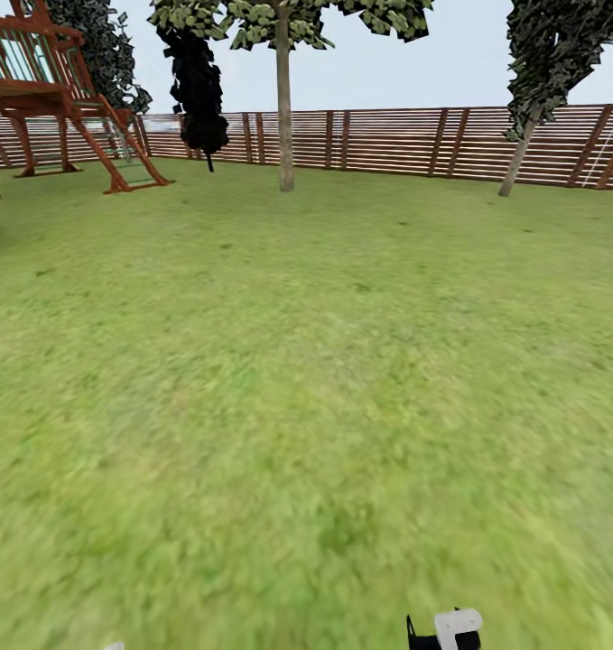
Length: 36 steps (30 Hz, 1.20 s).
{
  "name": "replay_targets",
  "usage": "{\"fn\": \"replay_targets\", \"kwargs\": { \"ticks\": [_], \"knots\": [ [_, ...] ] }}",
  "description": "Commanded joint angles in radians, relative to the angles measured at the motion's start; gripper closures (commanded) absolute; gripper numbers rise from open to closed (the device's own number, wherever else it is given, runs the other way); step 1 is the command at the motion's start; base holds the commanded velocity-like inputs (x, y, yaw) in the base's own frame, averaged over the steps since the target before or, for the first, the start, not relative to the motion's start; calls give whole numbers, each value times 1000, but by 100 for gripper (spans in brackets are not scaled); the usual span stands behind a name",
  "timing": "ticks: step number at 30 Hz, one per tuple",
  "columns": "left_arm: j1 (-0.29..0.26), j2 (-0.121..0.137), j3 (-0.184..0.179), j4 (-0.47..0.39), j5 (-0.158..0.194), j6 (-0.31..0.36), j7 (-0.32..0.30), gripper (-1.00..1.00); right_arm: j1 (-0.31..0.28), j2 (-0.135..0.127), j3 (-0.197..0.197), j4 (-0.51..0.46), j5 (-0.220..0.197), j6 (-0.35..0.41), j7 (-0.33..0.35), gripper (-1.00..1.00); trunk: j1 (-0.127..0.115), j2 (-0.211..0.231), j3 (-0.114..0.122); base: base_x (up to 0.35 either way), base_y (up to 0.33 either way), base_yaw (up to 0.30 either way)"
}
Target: In the garden, pick up the pesticide atomizer on the floor and spray pesticide onto both trees until each tree trunk is fully covered.
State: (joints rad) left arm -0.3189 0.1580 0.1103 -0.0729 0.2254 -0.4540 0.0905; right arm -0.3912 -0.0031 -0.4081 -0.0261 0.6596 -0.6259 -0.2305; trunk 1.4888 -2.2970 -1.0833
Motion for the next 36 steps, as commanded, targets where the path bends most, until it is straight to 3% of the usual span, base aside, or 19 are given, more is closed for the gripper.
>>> {"fn": "replay_targets", "kwargs": {
  "ticks": [1,36],
  "knots": [
    [0,0,0,-1,0,0,0,100,0,0,0,0,0,0,0,-100,0,0,0,339,0,0],
    [0,0,0,1,0,0,0,100,0,0,0,0,0,0,0,-100,0,0,0,340,0,0]
  ]
}}
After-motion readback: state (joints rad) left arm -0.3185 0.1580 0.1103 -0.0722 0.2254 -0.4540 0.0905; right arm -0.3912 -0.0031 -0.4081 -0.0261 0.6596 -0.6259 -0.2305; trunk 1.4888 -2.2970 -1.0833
